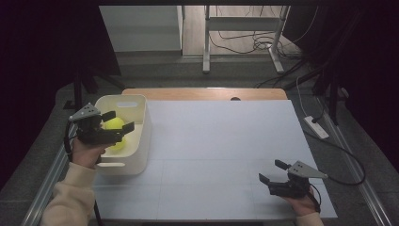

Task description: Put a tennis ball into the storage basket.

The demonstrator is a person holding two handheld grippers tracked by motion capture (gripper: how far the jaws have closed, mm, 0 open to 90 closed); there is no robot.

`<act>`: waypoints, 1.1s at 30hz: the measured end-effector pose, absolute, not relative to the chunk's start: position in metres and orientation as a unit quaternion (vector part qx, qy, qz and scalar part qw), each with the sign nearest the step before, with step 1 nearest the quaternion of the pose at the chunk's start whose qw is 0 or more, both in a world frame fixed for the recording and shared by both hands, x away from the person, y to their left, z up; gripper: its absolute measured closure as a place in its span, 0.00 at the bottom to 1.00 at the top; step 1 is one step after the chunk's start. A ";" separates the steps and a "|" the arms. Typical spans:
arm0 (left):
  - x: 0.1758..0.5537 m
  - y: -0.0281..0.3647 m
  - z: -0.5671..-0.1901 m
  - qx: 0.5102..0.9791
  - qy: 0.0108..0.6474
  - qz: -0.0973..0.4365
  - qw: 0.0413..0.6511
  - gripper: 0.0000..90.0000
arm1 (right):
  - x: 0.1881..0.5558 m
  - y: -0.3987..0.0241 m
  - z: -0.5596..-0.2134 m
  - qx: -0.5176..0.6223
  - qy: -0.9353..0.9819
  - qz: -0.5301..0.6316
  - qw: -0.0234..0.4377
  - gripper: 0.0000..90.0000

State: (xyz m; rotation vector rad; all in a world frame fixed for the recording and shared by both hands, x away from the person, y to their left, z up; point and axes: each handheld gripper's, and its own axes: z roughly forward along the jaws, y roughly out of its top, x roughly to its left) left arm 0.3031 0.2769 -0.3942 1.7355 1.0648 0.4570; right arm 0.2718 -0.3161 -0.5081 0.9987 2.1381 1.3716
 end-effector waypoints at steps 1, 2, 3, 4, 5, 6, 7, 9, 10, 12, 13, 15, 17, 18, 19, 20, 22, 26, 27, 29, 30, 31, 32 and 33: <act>0.303 0.277 -0.394 0.719 0.441 0.189 0.503 0.07 | 0.272 -0.316 -0.508 0.358 0.767 0.492 0.205 0.14; 0.302 0.275 -0.394 0.719 0.439 0.189 0.504 0.07 | 0.272 -0.316 -0.508 0.360 0.766 0.492 0.203 0.14; 0.300 0.273 -0.394 0.720 0.436 0.190 0.505 0.07 | 0.271 -0.316 -0.508 0.360 0.766 0.492 0.203 0.14; 0.298 0.271 -0.394 0.721 0.433 0.190 0.507 0.07 | 0.271 -0.315 -0.507 0.360 0.766 0.491 0.203 0.14; 0.297 0.269 -0.393 0.722 0.430 0.189 0.507 0.07 | 0.271 -0.315 -0.507 0.360 0.766 0.491 0.203 0.14; 0.295 0.266 -0.394 0.724 0.427 0.188 0.508 0.07 | 0.271 -0.315 -0.507 0.361 0.766 0.491 0.203 0.14; 0.295 0.264 -0.394 0.725 0.425 0.187 0.508 0.07 | 0.271 -0.315 -0.507 0.360 0.767 0.491 0.204 0.14; 0.293 0.261 -0.394 0.727 0.420 0.185 0.510 0.07 | 0.271 -0.315 -0.507 0.360 0.767 0.490 0.204 0.14; 0.292 0.258 -0.394 0.728 0.418 0.185 0.511 0.07 | 0.271 -0.315 -0.507 0.361 0.767 0.490 0.204 0.14; 0.291 0.256 -0.394 0.730 0.414 0.183 0.513 0.07 | 0.271 -0.315 -0.507 0.361 0.766 0.491 0.204 0.14; 0.289 0.253 -0.395 0.731 0.410 0.183 0.514 0.07 | 0.271 -0.315 -0.507 0.361 0.766 0.490 0.206 0.14; 0.287 0.250 -0.395 0.733 0.404 0.182 0.517 0.07 | 0.270 -0.316 -0.507 0.361 0.766 0.490 0.206 0.14; 0.285 0.246 -0.396 0.733 0.398 0.182 0.520 0.07 | 0.270 -0.316 -0.507 0.361 0.767 0.490 0.206 0.14; 0.284 0.244 -0.396 0.734 0.395 0.182 0.523 0.07 | 0.270 -0.316 -0.506 0.362 0.766 0.490 0.206 0.14; 0.282 0.242 -0.397 0.735 0.390 0.182 0.525 0.07 | 0.270 -0.316 -0.506 0.362 0.766 0.490 0.206 0.14; 0.280 0.239 -0.397 0.735 0.384 0.184 0.528 0.07 | 0.270 -0.316 -0.506 0.361 0.766 0.490 0.207 0.14; 0.278 0.235 -0.399 0.736 0.376 0.182 0.532 0.08 | 0.269 -0.316 -0.506 0.362 0.766 0.490 0.207 0.14; 0.274 0.226 -0.404 0.741 0.366 0.172 0.536 0.08 | 0.269 -0.316 -0.506 0.361 0.765 0.490 0.208 0.14; 0.273 0.225 -0.405 0.742 0.363 0.170 0.537 0.08 | 0.269 -0.316 -0.506 0.361 0.765 0.492 0.207 0.14; 0.272 0.223 -0.406 0.743 0.362 0.168 0.538 0.08 | 0.268 -0.316 -0.506 0.361 0.765 0.492 0.207 0.14; 0.271 0.221 -0.407 0.745 0.359 0.164 0.538 0.08 | 0.268 -0.316 -0.506 0.362 0.765 0.491 0.207 0.14; 0.270 0.219 -0.409 0.747 0.357 0.161 0.538 0.08 | 0.268 -0.316 -0.506 0.362 0.765 0.491 0.207 0.14; 0.269 0.217 -0.409 0.749 0.356 0.158 0.537 0.08 | 0.268 -0.316 -0.506 0.362 0.765 0.491 0.207 0.14; 0.268 0.215 -0.411 0.751 0.352 0.157 0.536 0.08 | 0.268 -0.316 -0.506 0.362 0.765 0.491 0.207 0.14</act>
